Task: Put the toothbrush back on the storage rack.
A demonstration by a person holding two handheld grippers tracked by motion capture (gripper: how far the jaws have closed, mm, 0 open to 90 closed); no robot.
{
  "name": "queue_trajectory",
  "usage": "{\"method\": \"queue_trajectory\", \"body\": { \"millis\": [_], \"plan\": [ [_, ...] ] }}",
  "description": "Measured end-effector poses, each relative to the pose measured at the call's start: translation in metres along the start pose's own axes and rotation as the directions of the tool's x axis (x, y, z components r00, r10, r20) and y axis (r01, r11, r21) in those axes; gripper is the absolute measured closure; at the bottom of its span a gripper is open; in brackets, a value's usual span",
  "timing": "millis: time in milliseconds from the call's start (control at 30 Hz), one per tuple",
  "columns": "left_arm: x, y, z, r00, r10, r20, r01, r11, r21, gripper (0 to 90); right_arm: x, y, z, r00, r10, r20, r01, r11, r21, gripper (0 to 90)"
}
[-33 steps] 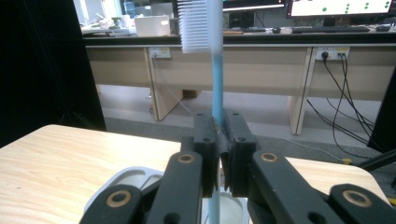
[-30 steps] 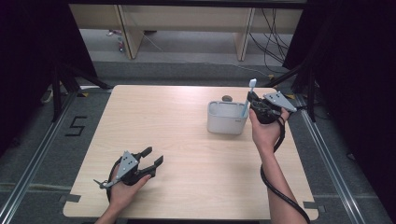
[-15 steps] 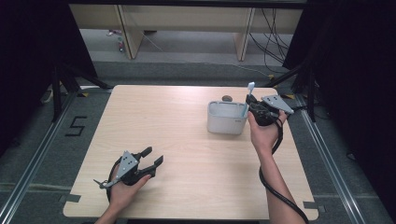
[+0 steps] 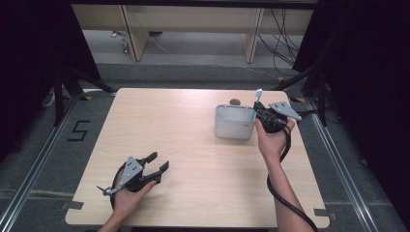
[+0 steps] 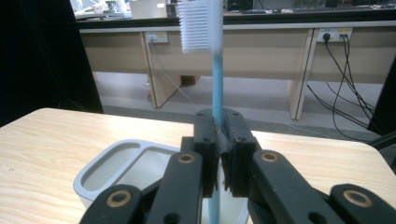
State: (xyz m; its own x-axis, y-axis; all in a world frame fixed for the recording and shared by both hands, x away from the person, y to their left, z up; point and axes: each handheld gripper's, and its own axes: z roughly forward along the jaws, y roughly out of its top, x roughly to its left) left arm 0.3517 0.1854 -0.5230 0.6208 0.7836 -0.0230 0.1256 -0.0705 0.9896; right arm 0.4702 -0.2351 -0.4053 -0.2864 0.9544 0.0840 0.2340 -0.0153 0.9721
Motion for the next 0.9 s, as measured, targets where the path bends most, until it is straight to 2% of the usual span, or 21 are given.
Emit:
{"method": "queue_trajectory", "body": {
  "millis": [100,133,200,400,467,600,633,667,733,833,867,900],
  "plan": [
    [0.0,0.0,0.0,1.0,0.0,0.0,0.0,1.0,0.001,39.2,0.0,-0.001,0.0,1.0,0.006,0.001,-0.006,1.0,0.004,85.6],
    [0.0,0.0,0.0,1.0,0.001,0.0,-0.001,1.0,0.001,39.2,-0.001,-0.002,0.001,1.0,-0.007,0.003,0.007,1.0,-0.008,85.6],
    [0.0,0.0,0.0,1.0,-0.001,0.0,0.001,1.0,0.0,39.2,-0.002,-0.003,0.001,0.9999,-0.017,0.003,0.017,1.0,0.003,85.6],
    [0.0,0.0,0.0,1.0,-0.001,0.0,0.001,1.0,0.0,39.2,-0.002,-0.009,0.003,0.9999,0.012,0.004,-0.012,1.0,0.014,85.6],
    [0.0,0.0,0.0,1.0,0.0,0.0,0.0,1.0,0.001,39.2,-0.003,-0.01,0.003,1.0,-0.006,0.001,0.006,1.0,0.014,85.6],
    [0.0,0.0,0.0,1.0,-0.002,0.0,0.002,1.0,0.0,39.2,-0.002,-0.012,0.004,0.9999,0.011,0.008,-0.011,1.0,0.025,85.6],
    [0.0,0.0,0.0,1.0,-0.002,0.0,0.002,1.0,0.0,39.1,-0.004,-0.013,0.004,0.9999,-0.005,0.013,0.005,1.0,0.028,85.6],
    [0.0,0.0,0.0,1.0,-0.003,0.0,0.003,1.0,0.0,39.1,-0.002,-0.014,0.004,0.9996,0.028,0.011,-0.028,0.999,0.034,85.5],
    [0.0,0.0,0.0,1.0,-0.001,0.0,0.001,1.0,-0.001,39.1,-0.004,-0.016,0.005,1.0,0.0,0.007,0.0,1.0,0.029,85.6],
    [0.0,0.0,0.0,1.0,-0.003,0.0,0.003,1.0,0.0,39.1,-0.004,-0.018,0.005,0.9997,0.019,0.014,-0.02,0.999,0.039,85.6],
    [0.0,0.0,0.0,1.0,-0.002,0.0,0.002,1.0,-0.001,39.1,-0.005,-0.019,0.006,0.9999,0.007,0.01,-0.007,0.999,0.04,85.6],
    [0.0,0.0,0.0,1.0,-0.001,0.0,0.001,1.0,-0.001,39.1,-0.004,-0.019,0.006,0.9999,0.014,0.01,-0.014,0.999,0.048,85.6]
  ]
}}
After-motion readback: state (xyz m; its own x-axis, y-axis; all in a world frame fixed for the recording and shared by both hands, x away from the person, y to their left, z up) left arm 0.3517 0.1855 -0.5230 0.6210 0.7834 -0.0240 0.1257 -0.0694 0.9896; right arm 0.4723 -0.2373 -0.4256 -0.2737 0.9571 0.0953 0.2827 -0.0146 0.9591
